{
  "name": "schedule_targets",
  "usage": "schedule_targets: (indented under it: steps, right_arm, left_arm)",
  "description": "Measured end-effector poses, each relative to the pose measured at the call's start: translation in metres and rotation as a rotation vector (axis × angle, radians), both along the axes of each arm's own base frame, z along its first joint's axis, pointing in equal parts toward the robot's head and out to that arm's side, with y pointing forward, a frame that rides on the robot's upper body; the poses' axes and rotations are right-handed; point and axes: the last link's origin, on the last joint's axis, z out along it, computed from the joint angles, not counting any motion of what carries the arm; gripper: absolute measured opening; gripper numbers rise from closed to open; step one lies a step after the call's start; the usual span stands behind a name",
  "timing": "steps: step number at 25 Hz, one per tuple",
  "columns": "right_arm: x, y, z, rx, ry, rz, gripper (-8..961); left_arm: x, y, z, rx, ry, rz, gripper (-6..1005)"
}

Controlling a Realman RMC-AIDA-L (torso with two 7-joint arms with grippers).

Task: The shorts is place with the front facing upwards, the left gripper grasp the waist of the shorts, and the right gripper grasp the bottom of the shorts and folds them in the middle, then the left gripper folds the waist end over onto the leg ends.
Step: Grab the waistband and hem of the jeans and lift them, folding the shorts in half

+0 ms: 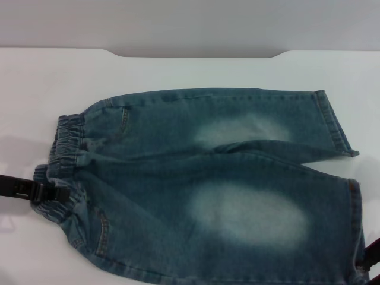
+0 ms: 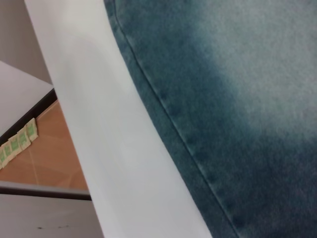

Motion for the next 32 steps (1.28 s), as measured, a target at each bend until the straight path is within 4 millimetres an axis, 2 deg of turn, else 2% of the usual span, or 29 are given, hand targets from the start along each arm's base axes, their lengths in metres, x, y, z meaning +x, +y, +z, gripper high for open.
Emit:
schedule_targets:
  steps: [22, 32]
  right_arm:
    - [-0.0016, 0.0035, -0.0074, 0.006, -0.005, 0.014, 612]
    - [0.0024, 0.0046, -0.0065, 0.004, -0.042, 0.034, 186]
  left_arm:
    - [0.0002, 0.0014, 0.0009, 0.003, 0.003, -0.004, 69]
    - [0.002, 0.0032, 0.0009, 0.003, 0.004, -0.01, 73]
